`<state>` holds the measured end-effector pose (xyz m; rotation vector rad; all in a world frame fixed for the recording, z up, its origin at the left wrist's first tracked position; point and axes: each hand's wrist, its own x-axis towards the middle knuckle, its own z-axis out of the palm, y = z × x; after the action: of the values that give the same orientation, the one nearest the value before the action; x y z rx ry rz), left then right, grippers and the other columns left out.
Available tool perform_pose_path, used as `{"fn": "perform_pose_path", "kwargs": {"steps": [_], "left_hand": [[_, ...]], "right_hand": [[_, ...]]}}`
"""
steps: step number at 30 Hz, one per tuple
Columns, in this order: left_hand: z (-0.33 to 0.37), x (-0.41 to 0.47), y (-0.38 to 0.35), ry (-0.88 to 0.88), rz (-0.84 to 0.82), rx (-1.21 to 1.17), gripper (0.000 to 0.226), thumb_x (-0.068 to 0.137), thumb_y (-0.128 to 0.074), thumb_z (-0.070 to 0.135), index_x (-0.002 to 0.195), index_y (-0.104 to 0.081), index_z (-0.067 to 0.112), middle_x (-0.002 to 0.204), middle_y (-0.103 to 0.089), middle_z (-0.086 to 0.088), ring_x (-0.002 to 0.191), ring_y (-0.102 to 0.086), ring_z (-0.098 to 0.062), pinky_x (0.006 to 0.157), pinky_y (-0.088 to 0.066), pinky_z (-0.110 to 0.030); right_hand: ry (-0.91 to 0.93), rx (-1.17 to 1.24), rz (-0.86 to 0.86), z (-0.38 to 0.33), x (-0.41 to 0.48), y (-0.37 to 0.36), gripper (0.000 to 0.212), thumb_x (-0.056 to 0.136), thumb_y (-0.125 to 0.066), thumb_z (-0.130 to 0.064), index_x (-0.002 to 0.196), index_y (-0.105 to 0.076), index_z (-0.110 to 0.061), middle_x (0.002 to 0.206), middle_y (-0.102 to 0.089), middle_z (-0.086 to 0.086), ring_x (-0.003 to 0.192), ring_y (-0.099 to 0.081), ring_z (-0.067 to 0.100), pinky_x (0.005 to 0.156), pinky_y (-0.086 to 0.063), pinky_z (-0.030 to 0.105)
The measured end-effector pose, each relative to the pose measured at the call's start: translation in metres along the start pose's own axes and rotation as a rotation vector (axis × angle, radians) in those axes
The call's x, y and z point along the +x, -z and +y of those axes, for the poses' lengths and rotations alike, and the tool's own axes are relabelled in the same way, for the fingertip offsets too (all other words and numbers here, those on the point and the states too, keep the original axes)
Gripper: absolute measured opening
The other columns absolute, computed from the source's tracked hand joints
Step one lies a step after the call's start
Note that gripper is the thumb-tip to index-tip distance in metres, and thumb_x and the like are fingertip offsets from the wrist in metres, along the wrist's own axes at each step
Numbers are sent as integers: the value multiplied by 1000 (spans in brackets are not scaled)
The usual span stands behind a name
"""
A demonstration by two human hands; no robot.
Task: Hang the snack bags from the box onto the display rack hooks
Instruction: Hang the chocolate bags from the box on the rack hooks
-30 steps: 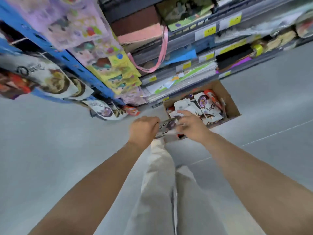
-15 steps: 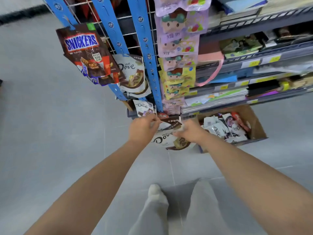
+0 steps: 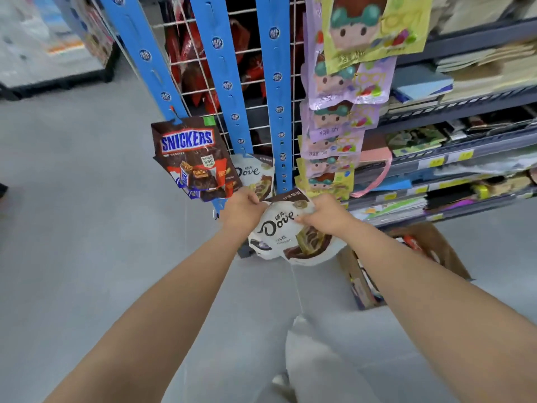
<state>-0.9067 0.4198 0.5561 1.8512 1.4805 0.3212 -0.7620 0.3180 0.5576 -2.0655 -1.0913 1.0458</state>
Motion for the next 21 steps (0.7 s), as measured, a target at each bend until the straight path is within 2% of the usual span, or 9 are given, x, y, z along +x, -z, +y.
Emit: {"fn": "perform_pose_path", "kwargs": {"steps": [2,4,7,11,13,15,17,19,21], "left_hand": [[18,8,3,-48,111,68,21,83,-59,23,70,-42,26,67,-50,10,77,-53,-23,87,-36,-34],[31,20,6,-102,230,122,7,86,-56,27,84,-51,23,73,-59,4,79,-55,-23,90,-28,-34],[40,42,14,-95,312,111,18,88,-57,36,100,-60,23,92,-67,0,91,-59,-22,99,-27,-38],[39,66,19,44,307,59,24,88,-54,45,99,-66,27,99,-68,5,98,-59,-19,100,-29,-38],[34,77,18,123,308,45,25,88,-54,46,98,-67,26,99,-68,2,100,-59,-20,100,-25,-38],[31,84,18,144,311,62,25,88,-54,44,96,-67,25,99,-69,1,100,-58,-21,101,-24,-38],[31,98,20,105,319,100,25,88,-55,43,97,-69,25,102,-70,1,102,-58,-21,102,-23,-39],[30,110,21,50,303,156,28,89,-55,44,104,-69,26,107,-69,2,107,-57,-19,105,-21,-40],[29,123,21,-2,259,253,33,90,-52,45,113,-66,26,113,-68,0,112,-56,-19,108,-19,-40]], "right_hand": [[21,27,8,-9,16,13,9,81,-71,-13,80,-69,-5,80,-66,3,77,-61,16,68,-46,19],[56,65,19,-19,30,24,7,82,-71,-13,84,-69,-6,81,-67,3,76,-61,15,68,-47,18],[85,125,30,-31,49,36,7,83,-69,-13,83,-68,-7,74,-66,6,67,-57,12,58,-43,15],[85,118,44,-39,74,42,25,83,-70,-15,68,-62,3,63,-58,11,62,-51,14,61,-40,25],[45,98,35,-43,84,41,40,84,-69,-14,53,-45,-5,53,-42,1,52,-39,10,54,-33,24],[6,85,10,-45,90,38,46,85,-68,-14,52,-35,-16,53,-34,-4,49,-34,9,49,-27,22],[-24,113,-23,-47,101,36,33,85,-68,-15,58,-48,-17,59,-49,-4,58,-48,10,53,-37,21],[-44,145,-26,-48,110,33,8,84,-68,-14,77,-65,-13,78,-64,1,76,-61,15,70,-48,24],[-73,149,-15,-48,120,30,12,83,-69,-14,91,-69,-6,90,-67,6,86,-63,19,83,-51,30]]}}
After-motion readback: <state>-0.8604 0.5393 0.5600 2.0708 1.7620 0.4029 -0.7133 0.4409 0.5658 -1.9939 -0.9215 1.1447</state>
